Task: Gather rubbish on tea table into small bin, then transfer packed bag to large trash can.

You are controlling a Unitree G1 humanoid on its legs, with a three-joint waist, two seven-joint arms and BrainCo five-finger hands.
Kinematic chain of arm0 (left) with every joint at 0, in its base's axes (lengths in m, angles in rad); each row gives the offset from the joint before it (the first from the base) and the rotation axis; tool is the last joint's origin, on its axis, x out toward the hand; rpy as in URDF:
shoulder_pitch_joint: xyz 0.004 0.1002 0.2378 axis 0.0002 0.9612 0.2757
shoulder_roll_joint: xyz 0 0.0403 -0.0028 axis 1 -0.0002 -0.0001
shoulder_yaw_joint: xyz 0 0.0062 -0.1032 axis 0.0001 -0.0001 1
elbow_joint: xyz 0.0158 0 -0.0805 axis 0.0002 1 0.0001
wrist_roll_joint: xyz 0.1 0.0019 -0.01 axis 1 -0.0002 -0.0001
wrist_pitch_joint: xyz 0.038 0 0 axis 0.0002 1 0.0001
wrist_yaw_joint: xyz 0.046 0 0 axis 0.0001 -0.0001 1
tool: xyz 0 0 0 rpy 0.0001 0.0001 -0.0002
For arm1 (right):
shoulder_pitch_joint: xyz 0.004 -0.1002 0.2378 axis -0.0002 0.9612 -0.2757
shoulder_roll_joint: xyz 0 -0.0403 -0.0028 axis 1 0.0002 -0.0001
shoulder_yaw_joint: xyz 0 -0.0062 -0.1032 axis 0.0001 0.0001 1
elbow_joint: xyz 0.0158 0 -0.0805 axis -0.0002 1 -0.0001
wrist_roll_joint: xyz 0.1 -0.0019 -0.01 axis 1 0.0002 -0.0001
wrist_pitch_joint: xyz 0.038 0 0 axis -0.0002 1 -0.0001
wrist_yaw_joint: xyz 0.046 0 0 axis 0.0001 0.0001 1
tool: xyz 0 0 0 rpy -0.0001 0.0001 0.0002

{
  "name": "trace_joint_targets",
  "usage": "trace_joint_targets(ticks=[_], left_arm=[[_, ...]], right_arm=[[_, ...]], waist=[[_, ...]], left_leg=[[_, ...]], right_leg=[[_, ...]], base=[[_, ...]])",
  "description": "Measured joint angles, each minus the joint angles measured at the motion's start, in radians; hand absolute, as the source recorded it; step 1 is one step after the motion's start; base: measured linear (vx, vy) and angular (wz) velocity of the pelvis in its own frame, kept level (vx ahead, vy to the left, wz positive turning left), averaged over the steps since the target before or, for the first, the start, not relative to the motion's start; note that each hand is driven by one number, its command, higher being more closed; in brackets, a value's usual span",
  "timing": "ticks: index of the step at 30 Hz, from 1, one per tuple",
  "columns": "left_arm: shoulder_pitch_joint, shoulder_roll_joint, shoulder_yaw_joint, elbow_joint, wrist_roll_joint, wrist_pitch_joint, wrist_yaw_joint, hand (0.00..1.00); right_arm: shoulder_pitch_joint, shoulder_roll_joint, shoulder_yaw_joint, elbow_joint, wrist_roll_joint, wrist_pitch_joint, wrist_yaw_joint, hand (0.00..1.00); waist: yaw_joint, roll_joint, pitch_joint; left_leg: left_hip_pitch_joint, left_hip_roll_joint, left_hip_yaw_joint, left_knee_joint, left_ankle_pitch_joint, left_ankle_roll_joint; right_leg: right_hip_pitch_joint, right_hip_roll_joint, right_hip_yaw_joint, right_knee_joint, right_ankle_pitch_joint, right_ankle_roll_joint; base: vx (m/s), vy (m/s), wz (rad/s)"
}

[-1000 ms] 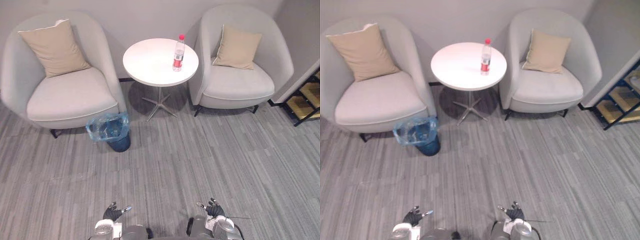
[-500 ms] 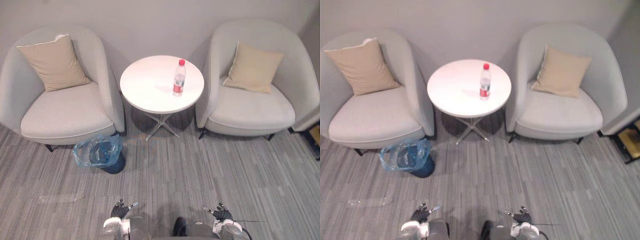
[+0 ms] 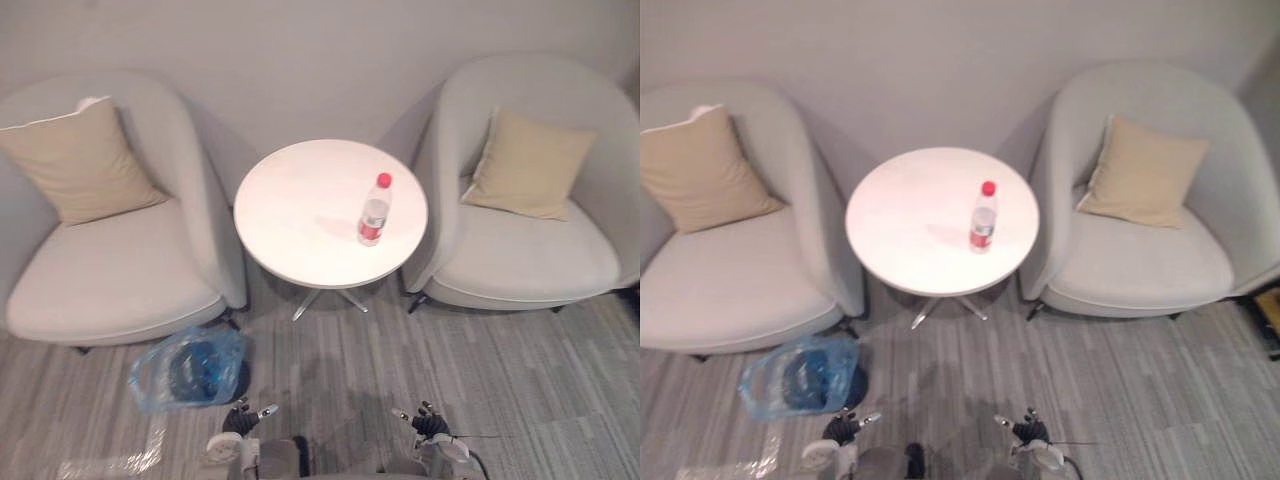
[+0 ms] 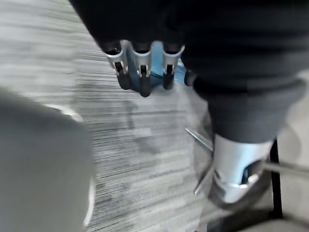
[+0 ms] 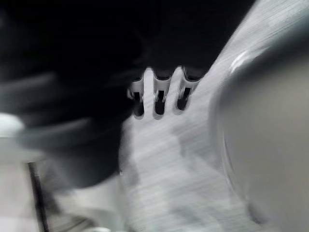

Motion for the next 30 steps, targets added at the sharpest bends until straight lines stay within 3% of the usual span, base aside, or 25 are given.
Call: trace_joint_targets(ticks=[2,3,4,5,8,11,13,14,16,17,21,23,30], left_arm=[[-0.002,-0.01,0.019,0.007,0.0,0.001,0.0,0.0],[-0.001,-0.012,0.017,0.007,0.0,0.001,0.0,0.0],[-0.001,-0.003,0.019,0.012,0.0,0.001,0.0,0.0],[-0.006,-0.023,0.024,0.024,0.0,0.002,0.003,0.0],[-0.002,-0.065,0.028,0.035,0.0,0.0,0.002,0.0],[-0.011,-0.081,0.023,0.037,0.001,0.0,0.0,0.0],[-0.023,-0.076,0.023,0.031,0.002,-0.001,0.001,0.0],[-0.027,-0.057,0.023,0.025,0.003,-0.005,0.001,0.0],[-0.029,-0.058,0.021,0.021,0.005,-0.005,0.001,0.0],[-0.027,-0.051,-0.007,0.01,0.015,-0.004,0.002,0.0],[-0.019,-0.016,-0.015,0.021,0.02,-0.001,0.003,0.0],[-0.013,-0.01,-0.018,0.035,0.022,0.001,0.003,0.0],[-0.006,-0.004,-0.056,0.048,0.026,0.0,0.004,0.0]], right_arm=[[-0.006,-0.007,-0.001,0.004,0.0,0.0,0.001,0.0],[-0.01,-0.014,-0.001,0.01,0.0,0.0,0.001,0.0],[0.0,-0.016,0.0,0.024,0.001,0.003,0.003,0.0],[-0.004,-0.037,-0.001,0.038,-0.001,0.002,0.005,0.0],[0.007,-0.068,-0.013,0.059,0.001,0.001,-0.001,0.0],[0.017,-0.07,-0.018,0.06,0.002,0.0,-0.004,0.0],[0.02,-0.063,-0.016,0.061,0.003,0.0,-0.005,0.0],[0.019,-0.043,-0.012,0.061,0.004,0.001,-0.007,0.0],[0.017,-0.045,-0.01,0.057,0.004,0.001,-0.01,0.0],[0.009,-0.056,-0.004,0.063,0.004,0.002,-0.015,0.0],[0.017,-0.03,0.004,0.054,0.003,-0.001,-0.014,0.0],[0.018,-0.03,0.005,0.054,0.002,-0.002,-0.015,0.0],[0.023,-0.047,0.059,0.03,-0.005,-0.007,-0.034,0.0]], waist=[[-0.003,0.009,-0.003],[-0.006,0.015,-0.003],[-0.006,0.0,-0.01],[-0.003,0.044,-0.011],[-0.012,0.092,-0.036],[-0.019,0.105,-0.041],[-0.016,0.084,-0.03],[0.001,0.051,-0.014],[0.0,0.054,-0.012],[0.005,0.067,-0.012],[0.009,0.032,-0.02],[0.009,0.032,-0.021],[-0.005,0.046,-0.039]], left_leg=[[0.018,0.021,-0.022,-0.024,0.0,-0.004],[0.027,0.035,-0.048,-0.031,-0.001,-0.022],[0.034,0.032,-0.09,-0.028,-0.016,-0.053],[0.04,0.062,-0.117,-0.029,-0.025,-0.071],[0.041,0.091,-0.185,-0.029,0.024,-0.121],[0.029,0.108,-0.191,0.048,0.045,-0.149],[-0.044,0.109,-0.171,0.222,0.075,-0.186],[-0.099,0.112,-0.137,0.329,0.069,-0.169],[-0.122,0.107,-0.113,0.295,-0.016,-0.149],[-0.127,0.056,-0.145,-0.015,0.111,-0.101],[-0.114,0.014,-0.13,-0.038,0.117,-0.089],[-0.073,0.004,-0.121,-0.099,0.137,-0.064],[-0.024,0.008,-0.102,-0.175,0.164,-0.064]], right_leg=[[-0.045,0.046,0.011,-0.172,0.005,0.002],[-0.043,0.097,0.047,-0.33,0.054,0.006],[-0.012,0.136,0.097,-0.488,0.197,-0.034],[0.011,0.15,0.062,-0.482,0.202,-0.048],[0.079,0.16,-0.016,-0.527,0.172,-0.059],[0.167,0.175,-0.064,-0.599,0.17,-0.058],[0.229,0.174,-0.076,-0.655,0.169,-0.058],[0.261,0.156,-0.068,-0.69,0.17,-0.058],[0.272,0.149,-0.063,-0.701,0.17,-0.058],[0.286,0.151,-0.012,-0.726,0.175,-0.004],[0.293,0.117,0.029,-0.766,0.191,0.02],[0.309,0.113,0.039,-0.787,0.199,0.027],[0.322,0.13,0.064,-0.821,0.213,0.024]], base=[[0.31,-0.127,0.33],[0.42,-0.206,0.64],[0.57,-0.277,0.65],[0.38,-0.193,0.54],[0.29,-0.162,0.56],[0.29,-0.149,0.59],[0.14,-0.056,0.2],[0.08,-0.004,-0.04],[0.11,0.138,-0.15],[0.16,0.294,-0.29],[0.05,0.161,-0.13],[0.01,0.04,-0.11],[0.01,-0.013,-0.12]])
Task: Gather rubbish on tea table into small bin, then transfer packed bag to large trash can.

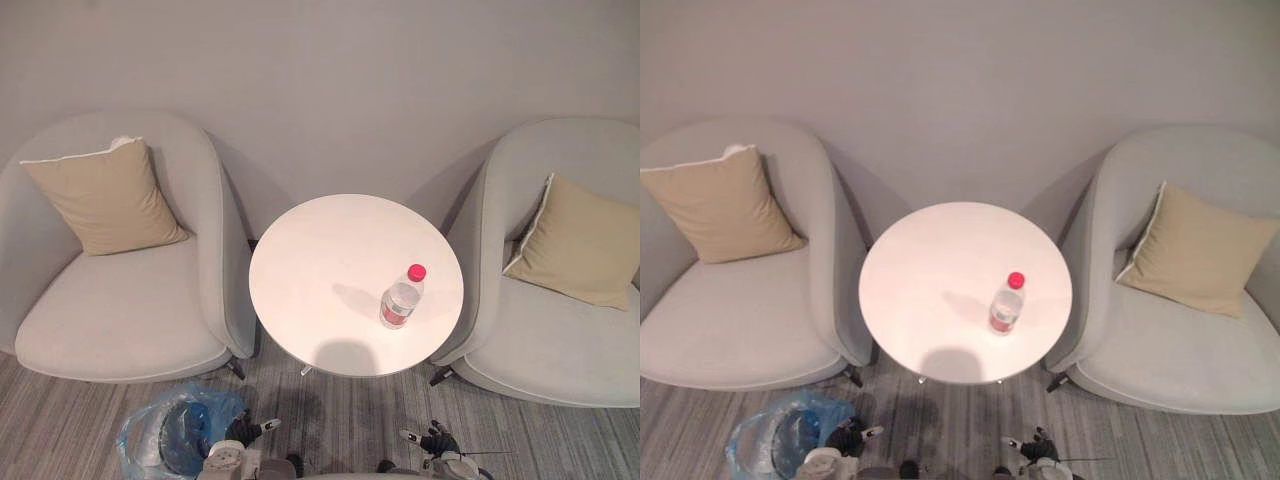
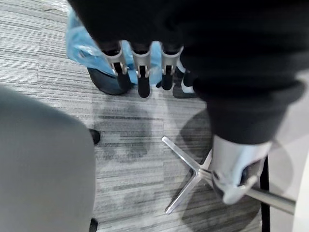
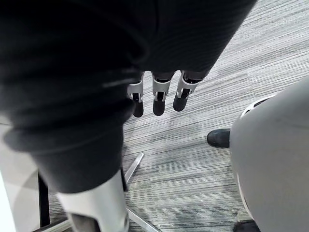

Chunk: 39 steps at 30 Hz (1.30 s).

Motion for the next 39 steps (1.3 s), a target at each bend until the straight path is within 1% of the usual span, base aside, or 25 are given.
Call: trace_joint_targets(ticks=[2,4,5,6,8,9,11,13,15,18,25,31,34,36,39], left_arm=[[0.001,0.0,0.0,0.0,0.004,0.0,0.004,0.0],[0.002,0.001,0.0,0.0,0.006,0.0,0.006,0.0],[0.002,0.002,0.0,-0.001,0.012,0.0,0.006,0.0],[0.004,0.006,-0.003,-0.001,0.014,0.0,0.007,0.0],[0.006,0.013,-0.015,-0.001,0.015,-0.001,0.007,0.0],[0.009,0.016,-0.018,-0.002,0.015,-0.003,0.007,0.0],[0.012,0.019,-0.023,-0.002,0.016,-0.004,0.007,0.0],[0.015,0.021,-0.037,-0.004,0.017,-0.005,0.007,0.0],[0.018,0.02,-0.039,-0.004,0.025,-0.005,0.006,0.0],[0.021,0.022,-0.056,-0.004,0.033,-0.006,0.004,0.0],[0.031,0.024,-0.087,-0.023,0.035,-0.007,-0.002,0.0],[0.031,0.021,-0.093,-0.023,0.034,-0.008,-0.001,0.0],[0.031,0.014,-0.094,-0.031,0.034,-0.009,0.0,0.0],[0.031,0.011,-0.094,-0.037,0.034,-0.008,0.0,0.0],[0.031,0.011,-0.094,-0.048,0.031,-0.012,0.0,0.0]], right_arm=[[0.043,-0.01,0.038,-0.113,-0.034,-0.003,-0.022,0.0],[0.064,-0.021,0.053,-0.19,-0.035,-0.005,-0.028,0.0],[0.082,-0.027,0.062,-0.26,-0.042,-0.008,-0.03,0.0],[0.103,-0.026,0.061,-0.334,-0.071,-0.015,-0.035,0.0],[0.126,-0.026,0.062,-0.425,-0.083,-0.025,-0.042,0.0],[0.144,-0.026,0.062,-0.487,-0.113,-0.035,-0.046,0.0],[0.161,-0.026,0.061,-0.545,-0.12,-0.042,-0.047,0.0],[0.172,-0.026,0.06,-0.587,-0.151,-0.048,-0.048,0.0],[0.195,-0.025,0.061,-0.641,-0.188,-0.052,-0.048,0.0],[0.222,-0.026,0.061,-0.714,-0.214,-0.055,-0.049,0.0],[0.213,-0.029,0.068,-0.818,-0.269,-0.079,-0.066,0.0],[0.161,-0.05,0.079,-0.816,-0.266,-0.08,-0.097,0.0],[0.114,-0.058,0.077,-0.807,-0.257,-0.079,-0.115,0.0],[0.076,-0.058,0.076,-0.795,-0.232,-0.08,-0.134,0.0],[0.036,-0.058,0.072,-0.736,-0.215,-0.079,-0.144,0.0]], waist=[[-0.002,0.0,-0.002],[-0.003,-0.003,-0.004],[-0.003,-0.007,-0.007],[-0.006,-0.012,-0.01],[-0.01,-0.021,-0.014],[-0.013,-0.028,-0.02],[-0.014,-0.031,-0.023],[-0.018,-0.032,-0.025],[-0.02,-0.027,-0.034],[-0.029,-0.023,-0.036],[-0.028,-0.02,-0.038],[-0.027,-0.009,-0.037],[-0.023,0.004,-0.03],[-0.022,0.015,-0.022],[-0.017,0.014,-0.013]], left_leg=[[0.001,0.003,0.003,-0.011,0.003,-0.003],[0.001,0.004,0.004,-0.012,0.003,-0.003],[0.002,0.003,0.004,-0.012,0.003,-0.003],[0.002,0.003,0.004,-0.012,0.004,-0.003],[0.006,0.003,0.004,-0.012,0.004,-0.002],[0.011,0.003,0.005,-0.012,0.003,-0.002],[0.011,0.003,0.005,-0.012,0.003,-0.003],[0.011,0.003,0.005,-0.014,0.004,-0.003],[0.012,0.003,0.01,-0.018,0.004,-0.003],[0.016,0.003,0.013,-0.032,0.011,-0.004],[0.011,0.002,0.001,-0.05,0.02,-0.005],[-0.009,-0.004,-0.04,-0.05,0.023,-0.002],[-0.015,-0.004,-0.057,-0.05,0.025,-0.001],[-0.028,-0.005,-0.07,-0.05,0.031,-0.001],[-0.044,-0.006,-0.093,-0.051,0.041,-0.002]], right_leg=[[0.0,0.008,0.01,-0.022,0.015,-0.003],[0.002,0.01,0.018,-0.034,0.022,-0.005],[0.003,0.011,0.026,-0.043,0.029,-0.007],[0.007,0.012,0.029,-0.055,0.037,-0.007],[0.016,0.013,0.029,-0.068,0.043,-0.007],[0.021,0.013,0.032,-0.074,0.046,-0.007],[0.021,0.013,0.033,-0.074,0.047,-0.006],[0.021,0.014,0.037,-0.079,0.053,-0.006],[0.018,0.014,0.047,-0.088,0.063,-0.004],[0.013,0.015,0.052,-0.089,0.067,-0.003],[0.011,0.017,0.045,-0.104,0.071,-0.002],[0.016,0.016,0.01,-0.12,0.071,-0.002],[0.02,0.017,-0.008,-0.12,0.07,-0.002],[0.017,0.017,-0.02,-0.12,0.07,-0.002],[0.016,0.017,-0.042,-0.118,0.068,-0.005]], base=[[0.02,-0.023,-0.12],[0.02,-0.001,-0.14],[0.01,0.007,-0.2],[0.0,0.005,-0.15],[0.0,0.001,-0.03],[0.0,0.0,0.0],[-0.04,-0.005,-0.03],[-0.06,-0.004,-0.06],[-0.06,0.0,-0.1],[-0.04,-0.01,-0.08],[0.0,-0.011,0.03],[0.03,-0.017,0.18],[0.0,-0.021,0.17],[-0.01,-0.015,0.15],[-0.03,-0.022,0.23]])
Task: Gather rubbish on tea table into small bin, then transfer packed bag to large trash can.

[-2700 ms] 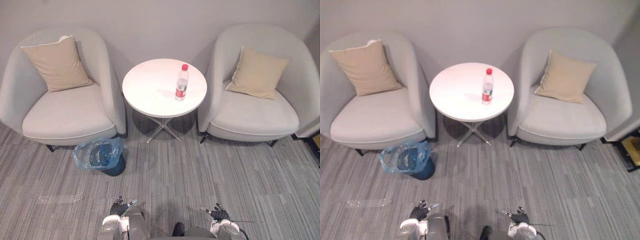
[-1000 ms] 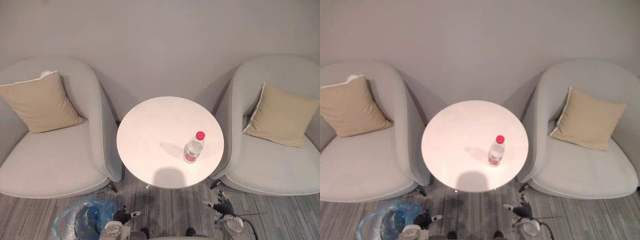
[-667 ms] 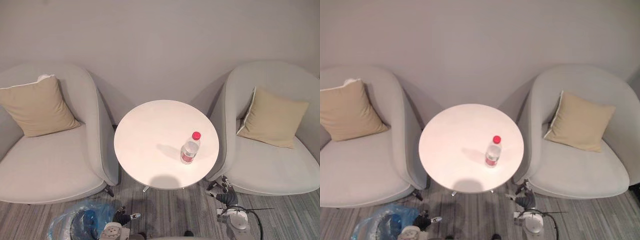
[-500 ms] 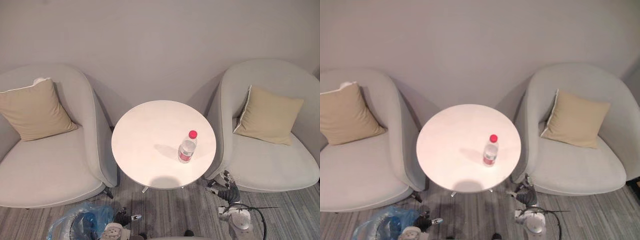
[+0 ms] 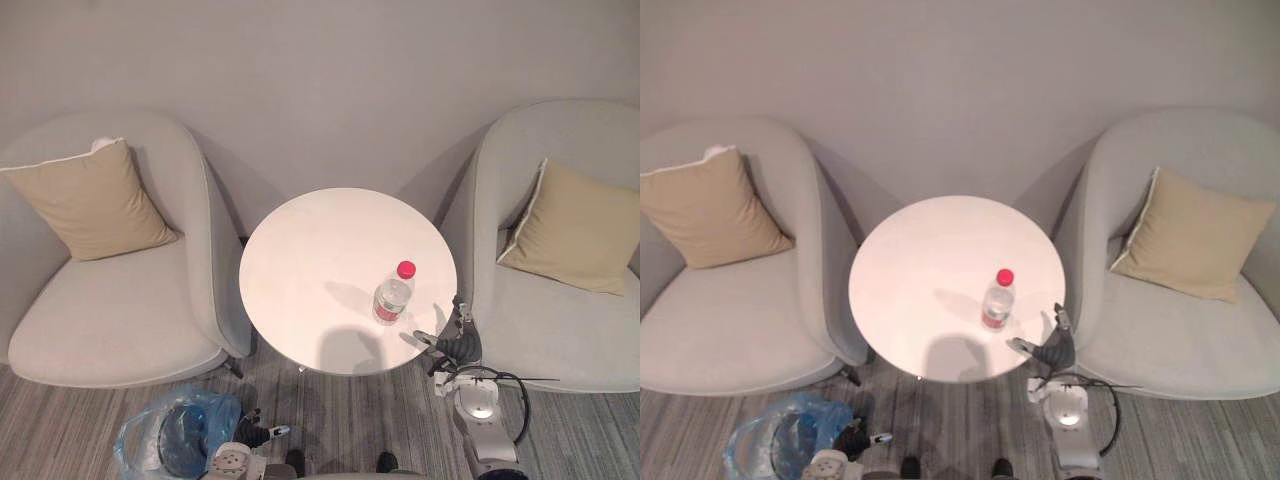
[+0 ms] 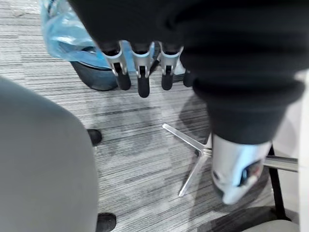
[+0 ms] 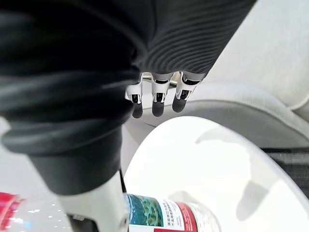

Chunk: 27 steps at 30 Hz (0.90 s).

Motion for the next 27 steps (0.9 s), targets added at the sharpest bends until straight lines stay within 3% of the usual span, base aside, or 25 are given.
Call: trace_joint_targets(ticks=[17,23,24,27], left_arm=[[0.0,-0.008,0.003,-0.055,-0.002,-0.017,0.003,0.0],[-0.007,-0.014,0.01,-0.089,-0.026,-0.036,0.004,0.0],[-0.007,-0.014,0.009,-0.092,-0.031,-0.036,0.004,0.0],[-0.016,-0.017,0.01,-0.095,-0.039,-0.036,0.004,0.0]], right_arm=[[-0.164,0.001,-0.002,0.093,0.066,0.0,-0.037,0.0],[-0.273,-0.004,-0.002,0.098,0.079,-0.001,-0.058,0.0],[-0.293,-0.004,-0.002,0.112,0.085,-0.001,-0.063,1.0],[-0.336,-0.019,0.001,0.136,0.109,-0.001,-0.066,1.0]], waist=[[0.038,0.021,0.051],[0.049,0.043,0.115],[0.05,0.045,0.117],[0.061,0.052,0.133]], left_leg=[[-0.051,-0.002,-0.07,-0.039,0.042,-0.007],[-0.078,-0.003,-0.091,-0.017,0.041,-0.007],[-0.093,-0.003,-0.094,-0.01,0.041,-0.008],[-0.107,-0.003,-0.096,0.001,0.041,-0.008]], right_leg=[[-0.049,-0.001,-0.065,0.037,-0.022,-0.003],[-0.062,-0.002,-0.081,0.054,-0.022,-0.004],[-0.075,-0.002,-0.082,0.059,-0.022,-0.005],[-0.088,-0.003,-0.081,0.07,-0.023,-0.006]], base=[[-0.02,-0.007,0.13],[-0.03,0.007,0.11],[-0.04,0.009,0.06],[-0.04,0.009,0.02]])
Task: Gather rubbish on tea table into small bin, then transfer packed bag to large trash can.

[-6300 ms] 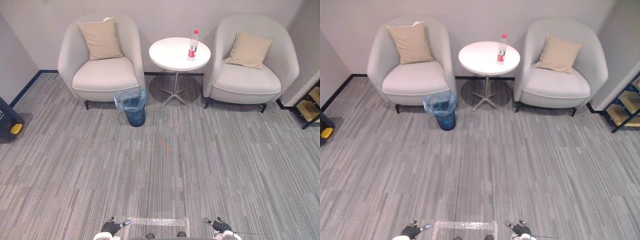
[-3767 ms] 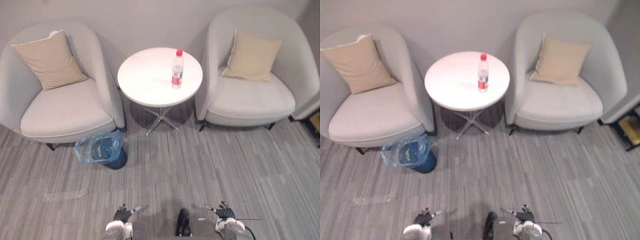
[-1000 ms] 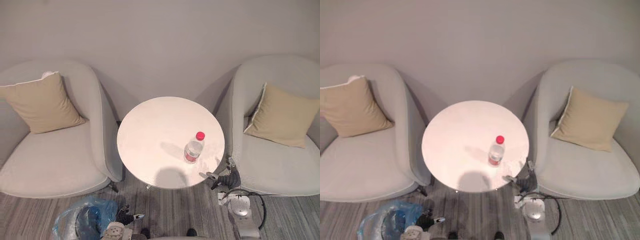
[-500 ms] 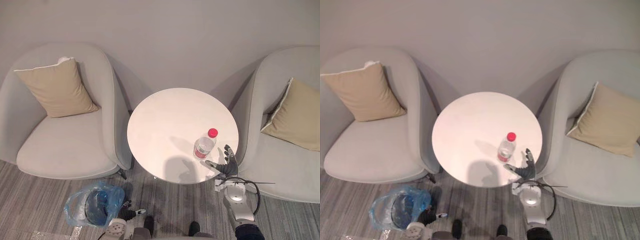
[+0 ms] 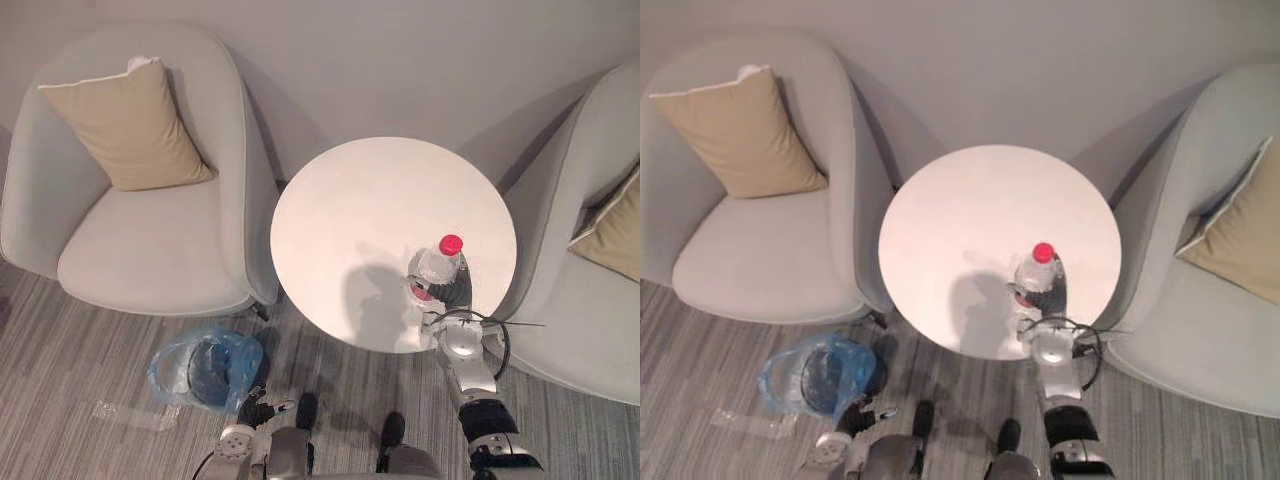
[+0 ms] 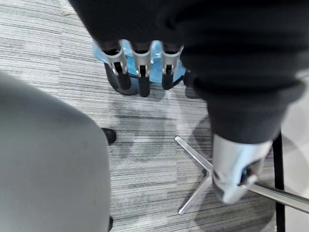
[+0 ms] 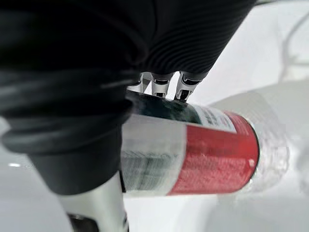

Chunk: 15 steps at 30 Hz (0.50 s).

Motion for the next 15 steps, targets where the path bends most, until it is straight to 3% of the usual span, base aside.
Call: trace_joint_targets(ticks=[10,15], left_arm=[[-0.001,0.0,0.0,-0.017,-0.001,-0.003,-0.003,0.0],[-0.002,-0.003,0.004,-0.017,0.002,0.0,-0.003,0.0]], right_arm=[[-0.047,-0.036,0.084,0.032,0.045,-0.001,0.047,1.0],[0.062,-0.033,0.099,-0.136,0.036,-0.003,0.081,1.0]], waist=[[0.012,0.002,0.011],[0.01,0.001,0.011]], left_leg=[[-0.02,0.0,-0.003,0.004,0.002,-0.003],[-0.014,0.0,-0.007,0.003,0.002,-0.003]], right_leg=[[-0.017,0.0,0.0,0.001,0.0,0.0],[-0.008,0.0,0.0,0.0,0.0,0.0]], base=[[-0.01,0.004,0.0],[0.01,0.009,0.04]])
